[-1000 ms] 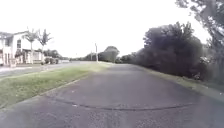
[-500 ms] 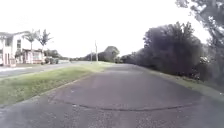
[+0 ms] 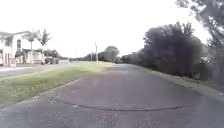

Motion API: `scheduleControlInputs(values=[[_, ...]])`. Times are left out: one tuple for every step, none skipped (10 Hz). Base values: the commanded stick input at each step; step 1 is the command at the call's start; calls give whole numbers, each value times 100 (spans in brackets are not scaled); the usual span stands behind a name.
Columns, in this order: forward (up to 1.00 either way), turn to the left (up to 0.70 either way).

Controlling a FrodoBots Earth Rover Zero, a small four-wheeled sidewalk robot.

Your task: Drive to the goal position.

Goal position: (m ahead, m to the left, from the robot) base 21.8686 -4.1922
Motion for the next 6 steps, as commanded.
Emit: scheduleControlInputs(values=[[5, 0], [5, 0], [5, 0], [5, 0], [6, 0], [6, 0]])
